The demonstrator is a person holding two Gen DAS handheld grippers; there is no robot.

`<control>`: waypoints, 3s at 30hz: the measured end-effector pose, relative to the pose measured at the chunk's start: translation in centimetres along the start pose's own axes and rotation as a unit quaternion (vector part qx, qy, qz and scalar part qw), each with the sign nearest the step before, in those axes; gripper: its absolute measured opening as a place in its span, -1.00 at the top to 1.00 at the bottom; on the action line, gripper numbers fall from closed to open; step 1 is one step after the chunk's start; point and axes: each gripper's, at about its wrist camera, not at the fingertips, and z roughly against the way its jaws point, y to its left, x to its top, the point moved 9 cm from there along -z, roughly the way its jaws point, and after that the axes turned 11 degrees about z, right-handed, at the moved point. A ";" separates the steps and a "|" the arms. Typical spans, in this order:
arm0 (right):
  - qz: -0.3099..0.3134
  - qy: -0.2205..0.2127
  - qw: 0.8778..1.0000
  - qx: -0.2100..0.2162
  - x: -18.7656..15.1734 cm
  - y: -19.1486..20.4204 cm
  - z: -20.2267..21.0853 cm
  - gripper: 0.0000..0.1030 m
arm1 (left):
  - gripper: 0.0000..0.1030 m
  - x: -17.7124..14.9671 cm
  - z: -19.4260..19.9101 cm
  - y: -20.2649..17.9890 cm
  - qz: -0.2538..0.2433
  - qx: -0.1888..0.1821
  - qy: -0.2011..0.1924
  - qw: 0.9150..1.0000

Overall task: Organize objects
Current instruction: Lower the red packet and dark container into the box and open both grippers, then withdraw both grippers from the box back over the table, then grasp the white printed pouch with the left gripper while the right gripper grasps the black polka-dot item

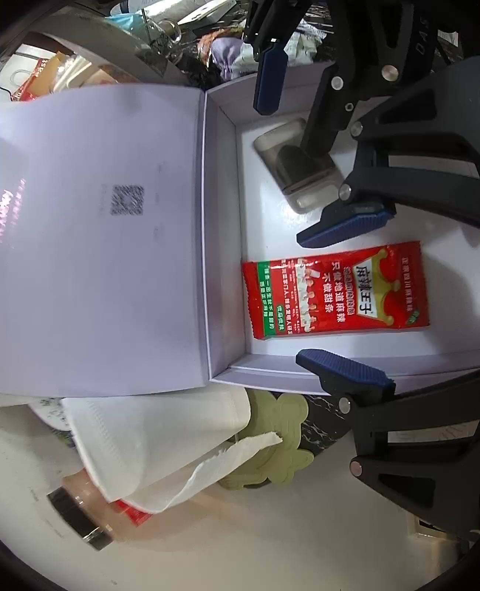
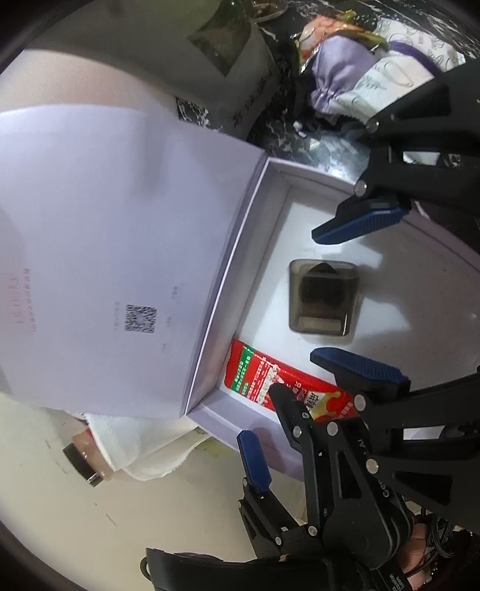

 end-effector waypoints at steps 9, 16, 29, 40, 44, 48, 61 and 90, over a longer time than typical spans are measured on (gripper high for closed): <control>-0.006 -0.030 0.999 -0.015 1.9 0.7 4.0 -0.14 | -0.08 -1.0 4.2 -2.3 -0.005 -0.001 -0.024 1.000; -0.013 -0.053 0.998 -0.031 0.0 -0.1 9.9 -0.14 | -0.08 -0.2 9.0 -0.9 -0.015 -0.014 -0.041 0.999; -0.038 -0.082 0.994 -0.062 -3.8 -2.6 18.1 -0.14 | -0.09 -0.1 17.9 -6.0 -0.032 -0.047 -0.067 0.996; -0.072 -0.090 0.990 -0.085 -9.5 -6.5 22.9 -0.14 | -0.09 -2.8 20.6 -13.4 -0.074 -0.076 -0.075 0.992; -0.075 -0.091 0.989 -0.090 -11.6 -7.9 24.3 -0.14 | -0.09 -3.9 21.2 -15.9 -0.077 -0.080 -0.073 0.991; -0.077 -0.094 0.989 -0.090 -13.5 -9.0 25.4 -0.14 | -0.09 -5.3 21.5 -18.1 -0.069 -0.083 -0.062 0.992; -0.050 -0.085 0.993 -0.065 -18.5 -11.6 26.4 -0.14 | -0.22 -9.1 22.3 -22.7 -0.043 -0.069 -0.066 0.994; -0.110 -0.058 0.991 -0.044 -21.4 -17.2 17.0 -0.26 | -0.31 -9.8 10.3 -24.0 0.009 -0.077 -0.011 0.997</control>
